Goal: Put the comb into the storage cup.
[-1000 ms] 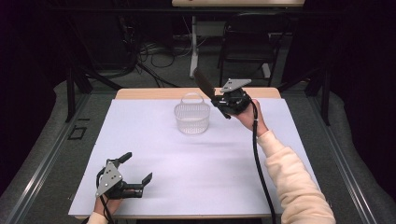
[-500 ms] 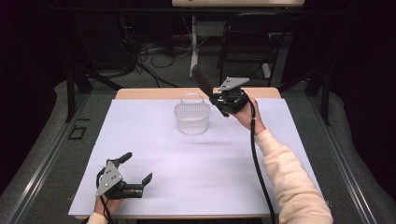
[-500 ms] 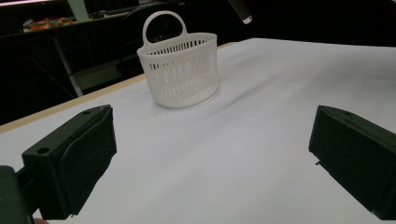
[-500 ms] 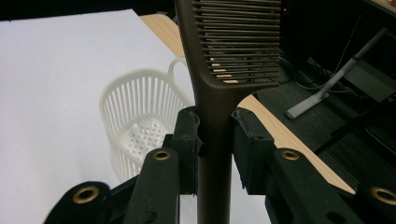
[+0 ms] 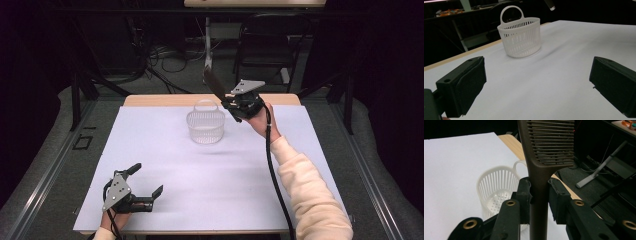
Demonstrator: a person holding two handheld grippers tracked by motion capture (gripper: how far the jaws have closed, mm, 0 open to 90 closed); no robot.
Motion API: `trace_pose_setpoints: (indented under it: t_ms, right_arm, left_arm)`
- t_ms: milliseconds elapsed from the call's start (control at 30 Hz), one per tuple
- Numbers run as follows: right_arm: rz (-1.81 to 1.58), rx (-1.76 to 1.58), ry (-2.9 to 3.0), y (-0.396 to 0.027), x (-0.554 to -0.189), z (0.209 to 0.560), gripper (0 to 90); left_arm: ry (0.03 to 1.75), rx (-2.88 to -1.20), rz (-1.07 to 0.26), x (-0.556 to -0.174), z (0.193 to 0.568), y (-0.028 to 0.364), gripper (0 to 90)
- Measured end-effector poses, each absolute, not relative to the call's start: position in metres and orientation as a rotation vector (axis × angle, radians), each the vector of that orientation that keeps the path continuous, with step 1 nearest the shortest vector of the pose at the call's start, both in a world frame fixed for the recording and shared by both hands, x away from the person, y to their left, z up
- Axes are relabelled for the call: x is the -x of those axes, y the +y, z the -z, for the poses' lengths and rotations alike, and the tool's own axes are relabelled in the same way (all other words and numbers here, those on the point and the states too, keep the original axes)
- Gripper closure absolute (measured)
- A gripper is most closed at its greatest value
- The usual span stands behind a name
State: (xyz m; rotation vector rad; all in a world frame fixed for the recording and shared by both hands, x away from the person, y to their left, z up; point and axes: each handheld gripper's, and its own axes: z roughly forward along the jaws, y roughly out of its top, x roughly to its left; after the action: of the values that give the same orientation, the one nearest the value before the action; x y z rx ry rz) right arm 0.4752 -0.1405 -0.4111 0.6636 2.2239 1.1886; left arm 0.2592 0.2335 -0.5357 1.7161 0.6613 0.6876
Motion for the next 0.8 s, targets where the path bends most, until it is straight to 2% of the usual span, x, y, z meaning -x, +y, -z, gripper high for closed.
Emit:
trace_pose_setpoints:
  t_ms: [800]
  right_arm:
    - [-1.248,-0.630,2.173,-0.129,-0.478,0.411,72.2]
  left_arm:
    - [0.661,-1.714,-0.686,-0.259,0.536,0.234,0.7]
